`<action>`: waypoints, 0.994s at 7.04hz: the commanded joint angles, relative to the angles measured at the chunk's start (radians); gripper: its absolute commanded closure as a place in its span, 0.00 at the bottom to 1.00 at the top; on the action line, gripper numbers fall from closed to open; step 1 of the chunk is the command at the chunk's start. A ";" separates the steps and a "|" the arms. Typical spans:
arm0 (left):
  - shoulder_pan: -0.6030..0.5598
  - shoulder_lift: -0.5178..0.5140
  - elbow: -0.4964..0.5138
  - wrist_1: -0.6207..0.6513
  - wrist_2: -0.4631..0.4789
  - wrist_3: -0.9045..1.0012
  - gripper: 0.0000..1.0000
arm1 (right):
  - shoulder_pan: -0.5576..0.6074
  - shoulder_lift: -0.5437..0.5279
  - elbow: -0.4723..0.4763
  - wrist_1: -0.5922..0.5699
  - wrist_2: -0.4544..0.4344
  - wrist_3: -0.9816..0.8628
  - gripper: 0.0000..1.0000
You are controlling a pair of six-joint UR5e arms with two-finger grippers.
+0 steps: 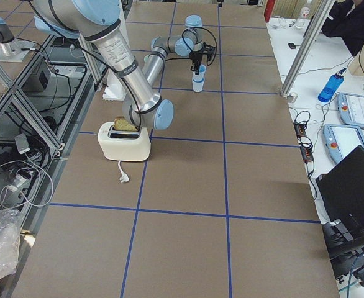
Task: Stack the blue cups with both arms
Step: 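Lower the right gripper's cup into the cup at the table center, then open the right gripper and lift it away from the stacked cups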
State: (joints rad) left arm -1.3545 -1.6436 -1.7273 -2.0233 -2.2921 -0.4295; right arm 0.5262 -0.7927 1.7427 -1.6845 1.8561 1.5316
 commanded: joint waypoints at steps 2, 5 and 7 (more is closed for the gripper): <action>0.000 -0.001 0.000 0.000 -0.001 0.000 0.02 | 0.001 -0.002 0.003 0.005 0.000 0.002 0.65; 0.000 -0.001 -0.001 0.000 -0.001 0.000 0.02 | 0.001 -0.003 0.008 0.005 -0.032 -0.001 0.00; 0.000 -0.001 -0.003 0.000 -0.003 0.000 0.02 | 0.024 -0.006 0.012 0.005 -0.037 -0.031 0.00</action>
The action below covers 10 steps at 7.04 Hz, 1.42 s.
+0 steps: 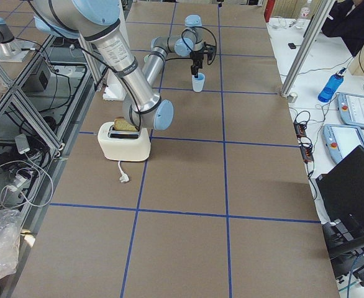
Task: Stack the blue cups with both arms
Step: 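Open the right gripper and lift it away from the stacked cups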
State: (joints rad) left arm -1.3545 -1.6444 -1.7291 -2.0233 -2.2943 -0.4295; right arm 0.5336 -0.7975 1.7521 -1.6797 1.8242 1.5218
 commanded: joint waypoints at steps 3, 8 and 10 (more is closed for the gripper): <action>0.000 0.003 -0.003 0.000 -0.002 0.008 0.02 | 0.288 -0.098 -0.005 0.003 0.062 -0.485 0.00; -0.014 0.014 0.028 0.002 -0.002 0.064 0.02 | 0.694 -0.346 -0.023 0.029 0.377 -0.987 0.00; -0.037 0.015 0.061 0.003 -0.032 0.103 0.02 | 0.817 -0.515 -0.019 0.096 0.428 -1.180 0.00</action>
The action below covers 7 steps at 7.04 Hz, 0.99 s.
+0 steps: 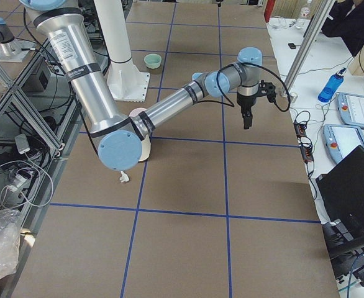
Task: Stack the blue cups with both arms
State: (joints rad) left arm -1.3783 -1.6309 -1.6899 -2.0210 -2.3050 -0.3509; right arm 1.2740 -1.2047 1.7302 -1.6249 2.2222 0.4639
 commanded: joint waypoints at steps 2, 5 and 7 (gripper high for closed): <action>-0.053 0.002 0.067 -0.001 -0.088 0.075 0.02 | 0.110 -0.283 0.002 0.213 0.036 -0.200 0.00; -0.099 -0.018 0.200 0.015 -0.139 0.101 0.02 | 0.120 -0.322 0.002 0.229 0.043 -0.202 0.00; -0.134 -0.018 0.214 0.044 -0.140 0.121 0.02 | 0.120 -0.317 0.009 0.217 0.065 -0.186 0.00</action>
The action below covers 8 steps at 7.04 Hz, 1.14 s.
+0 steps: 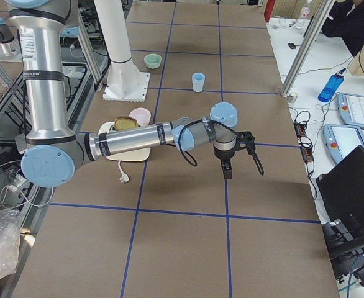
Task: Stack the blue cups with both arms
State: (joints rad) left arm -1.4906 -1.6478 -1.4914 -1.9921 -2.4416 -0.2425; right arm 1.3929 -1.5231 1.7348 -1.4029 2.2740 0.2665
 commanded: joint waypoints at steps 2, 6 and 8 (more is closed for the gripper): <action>-0.045 0.005 0.030 0.012 -0.014 0.019 0.02 | 0.000 0.015 0.011 -0.024 0.021 0.014 0.00; -0.045 0.002 0.023 0.006 -0.014 0.019 0.02 | 0.000 0.012 0.009 -0.016 -0.018 0.005 0.00; -0.045 0.000 0.023 0.007 -0.014 0.019 0.02 | 0.000 0.006 0.009 -0.018 -0.016 0.013 0.00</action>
State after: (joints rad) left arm -1.5355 -1.6465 -1.4679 -1.9855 -2.4559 -0.2242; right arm 1.3928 -1.5131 1.7455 -1.4199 2.2591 0.2760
